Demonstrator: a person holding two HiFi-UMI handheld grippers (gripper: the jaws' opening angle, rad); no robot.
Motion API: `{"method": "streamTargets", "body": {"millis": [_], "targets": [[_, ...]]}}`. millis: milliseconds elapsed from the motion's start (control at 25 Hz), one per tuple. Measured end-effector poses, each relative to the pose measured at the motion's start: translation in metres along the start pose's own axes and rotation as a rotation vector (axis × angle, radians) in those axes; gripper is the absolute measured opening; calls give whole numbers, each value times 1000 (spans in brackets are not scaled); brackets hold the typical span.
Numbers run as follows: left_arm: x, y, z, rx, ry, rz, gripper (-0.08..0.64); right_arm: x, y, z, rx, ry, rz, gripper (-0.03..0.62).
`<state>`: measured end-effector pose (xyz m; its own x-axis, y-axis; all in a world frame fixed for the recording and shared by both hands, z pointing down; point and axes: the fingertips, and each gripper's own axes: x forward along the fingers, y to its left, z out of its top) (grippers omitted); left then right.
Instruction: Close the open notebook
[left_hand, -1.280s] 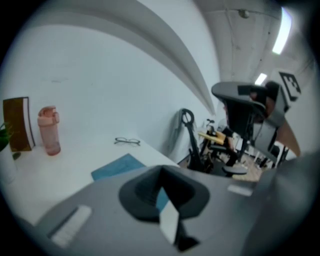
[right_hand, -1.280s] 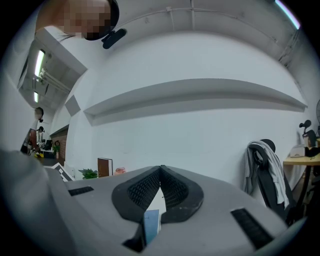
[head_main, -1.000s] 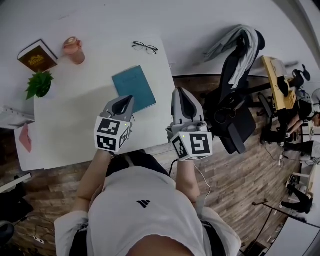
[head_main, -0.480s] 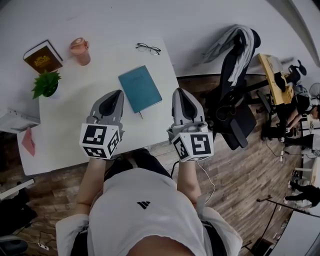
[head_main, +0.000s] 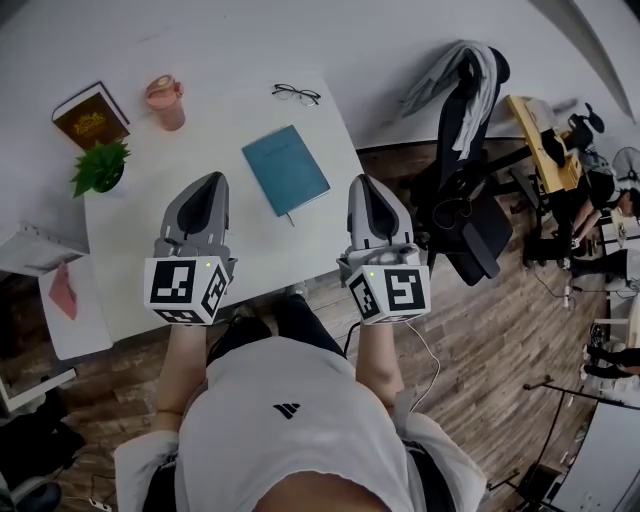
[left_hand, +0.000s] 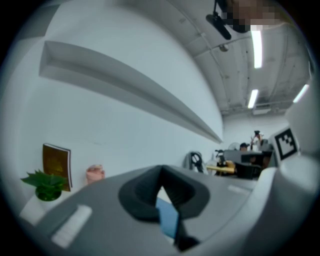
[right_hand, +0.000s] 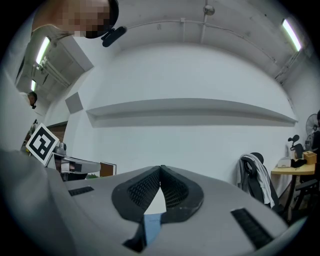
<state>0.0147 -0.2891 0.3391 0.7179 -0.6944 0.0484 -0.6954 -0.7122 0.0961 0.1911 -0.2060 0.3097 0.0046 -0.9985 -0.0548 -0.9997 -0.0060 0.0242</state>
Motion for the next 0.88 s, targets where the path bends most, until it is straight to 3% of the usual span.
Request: {"method": "streamTargets", "body": {"millis": [880], "targets": [[-62,7,31,83,-114,-6,9,-51,38,27,-32,-67,-70,-5]]}}
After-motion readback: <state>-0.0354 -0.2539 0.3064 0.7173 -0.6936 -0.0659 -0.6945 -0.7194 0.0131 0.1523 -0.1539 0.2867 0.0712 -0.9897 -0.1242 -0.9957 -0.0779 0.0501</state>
